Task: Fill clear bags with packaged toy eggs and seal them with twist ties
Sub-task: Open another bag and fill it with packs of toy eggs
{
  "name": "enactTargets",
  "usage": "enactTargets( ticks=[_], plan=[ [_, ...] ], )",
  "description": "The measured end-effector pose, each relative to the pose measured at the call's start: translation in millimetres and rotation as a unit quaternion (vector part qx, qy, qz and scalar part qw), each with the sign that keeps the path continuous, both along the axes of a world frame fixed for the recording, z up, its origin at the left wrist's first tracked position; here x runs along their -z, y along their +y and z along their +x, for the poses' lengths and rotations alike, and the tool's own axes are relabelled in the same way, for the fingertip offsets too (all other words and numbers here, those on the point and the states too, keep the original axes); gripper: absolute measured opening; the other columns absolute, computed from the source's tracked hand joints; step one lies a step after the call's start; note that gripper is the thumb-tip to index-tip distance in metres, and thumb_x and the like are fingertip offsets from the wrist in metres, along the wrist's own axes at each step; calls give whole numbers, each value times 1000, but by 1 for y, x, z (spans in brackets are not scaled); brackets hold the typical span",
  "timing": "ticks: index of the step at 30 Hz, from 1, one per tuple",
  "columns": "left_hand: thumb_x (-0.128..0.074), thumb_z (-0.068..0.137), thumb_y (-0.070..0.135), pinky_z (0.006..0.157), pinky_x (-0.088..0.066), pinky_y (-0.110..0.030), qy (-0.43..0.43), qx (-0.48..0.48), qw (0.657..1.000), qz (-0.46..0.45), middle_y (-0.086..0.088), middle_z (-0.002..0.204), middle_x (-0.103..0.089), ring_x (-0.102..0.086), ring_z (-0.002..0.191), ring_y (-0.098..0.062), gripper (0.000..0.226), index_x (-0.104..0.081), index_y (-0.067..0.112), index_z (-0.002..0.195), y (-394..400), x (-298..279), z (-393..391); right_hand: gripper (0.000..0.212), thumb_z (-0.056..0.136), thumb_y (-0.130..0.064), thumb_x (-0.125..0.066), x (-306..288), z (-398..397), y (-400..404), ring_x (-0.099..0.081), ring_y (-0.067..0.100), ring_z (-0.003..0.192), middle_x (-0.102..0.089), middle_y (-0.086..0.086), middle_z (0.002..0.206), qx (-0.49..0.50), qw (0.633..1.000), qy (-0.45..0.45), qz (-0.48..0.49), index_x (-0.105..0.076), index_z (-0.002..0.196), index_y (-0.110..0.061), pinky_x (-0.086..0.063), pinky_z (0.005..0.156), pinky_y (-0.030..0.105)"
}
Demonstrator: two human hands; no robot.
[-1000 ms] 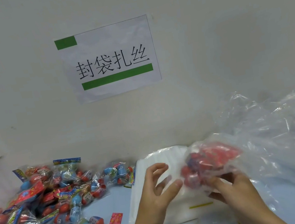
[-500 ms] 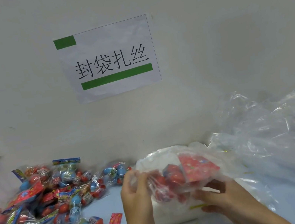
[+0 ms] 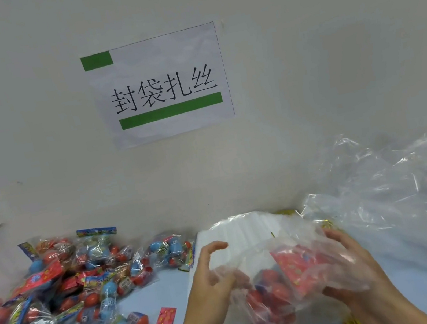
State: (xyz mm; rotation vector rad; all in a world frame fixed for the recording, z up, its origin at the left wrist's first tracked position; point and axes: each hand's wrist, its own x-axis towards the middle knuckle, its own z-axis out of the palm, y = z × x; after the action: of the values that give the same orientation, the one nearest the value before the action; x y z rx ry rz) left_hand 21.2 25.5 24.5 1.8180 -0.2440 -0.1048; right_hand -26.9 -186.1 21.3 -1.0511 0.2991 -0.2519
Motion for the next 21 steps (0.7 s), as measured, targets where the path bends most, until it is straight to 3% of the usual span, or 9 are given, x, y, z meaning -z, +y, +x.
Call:
enactTargets(
  ticks=[2, 5, 7, 8, 10, 12, 16, 19, 21],
  plan=[
    [-60, 76, 29, 76, -47, -33, -3, -27, 1000, -9, -1, 83, -75, -69, 89, -18, 31, -62, 35, 106, -4, -2, -1, 31, 81, 1, -64, 0, 2, -2, -58, 34, 69, -66, 24, 81, 19, 1000, 1, 8, -63, 111, -5, -41, 62, 36],
    [-55, 93, 16, 70, -46, -35, -9, -161, 984, -80, -8, 85, -73, -67, 83, -24, 13, -68, 16, 92, -9, 0, 1, 59, 47, -8, -78, 2, 4, -6, -61, 38, 76, -65, 26, 86, 25, 1000, 14, -5, -65, 103, 3, -46, 73, 47],
    [-52, 97, 12, 74, -49, -40, -23, -242, 968, -66, -11, 86, -71, -64, 82, -26, 18, -66, 14, 87, -10, 4, 5, 40, 66, 4, -76, 6, 6, -8, -63, 40, 79, -67, 26, 89, 24, 999, 20, -17, -66, 105, 6, -48, 77, 48],
    [-54, 97, 14, 77, -51, -43, -28, -271, 961, -54, -9, 87, -70, -64, 83, -26, 16, -66, 15, 86, -9, 6, 8, 26, 78, 11, -67, 9, 7, -8, -63, 39, 77, -67, 26, 88, 25, 999, 24, -31, -67, 104, 6, -48, 73, 45],
    [-58, 95, 16, 80, -53, -43, -37, -304, 952, -21, -4, 93, -68, -62, 85, -23, 10, -63, 19, 87, -9, 7, 17, 19, 87, 14, -60, 17, 11, -13, -63, 37, 73, -69, 24, 89, 24, 997, 37, -60, -70, 99, 4, -47, 67, 39],
    [-60, 91, 14, 78, -47, -37, -67, -302, 950, 50, -1, 100, -64, -59, 89, -20, 6, -58, 19, 93, -8, 9, 34, 20, 85, 14, -62, 21, 13, -13, -65, 35, 68, -71, 21, 83, 27, 996, 39, -73, -72, 93, -1, -48, 63, 37],
    [-59, 87, 8, 94, -42, -39, -158, -279, 915, 246, -6, 129, -49, -44, 121, -29, 39, -50, 17, 124, 7, 5, 80, 20, 86, 12, -63, 20, 15, -12, -67, 38, 71, -72, 17, 70, 36, 997, 28, -69, -72, 92, -4, -54, 74, 47],
    [-55, 89, 5, 115, -31, -49, -149, -212, 861, 437, -6, 161, -18, -16, 147, -36, 75, -23, 25, 153, 28, 0, 116, 20, 90, 8, -60, 20, 17, -14, -67, 43, 87, -72, 21, 86, 29, 997, 25, -64, -74, 90, -6, -52, 90, 56],
    [-51, 90, 2, 118, -23, -55, -99, -160, 819, 542, -3, 166, 3, -1, 151, -40, 85, -8, 32, 157, 42, -1, 134, 20, 91, 7, -61, 18, 18, -16, -65, 37, 94, -70, 17, 94, 23, 995, 19, -96, -74, 87, -9, -52, 88, 45]
  ],
)
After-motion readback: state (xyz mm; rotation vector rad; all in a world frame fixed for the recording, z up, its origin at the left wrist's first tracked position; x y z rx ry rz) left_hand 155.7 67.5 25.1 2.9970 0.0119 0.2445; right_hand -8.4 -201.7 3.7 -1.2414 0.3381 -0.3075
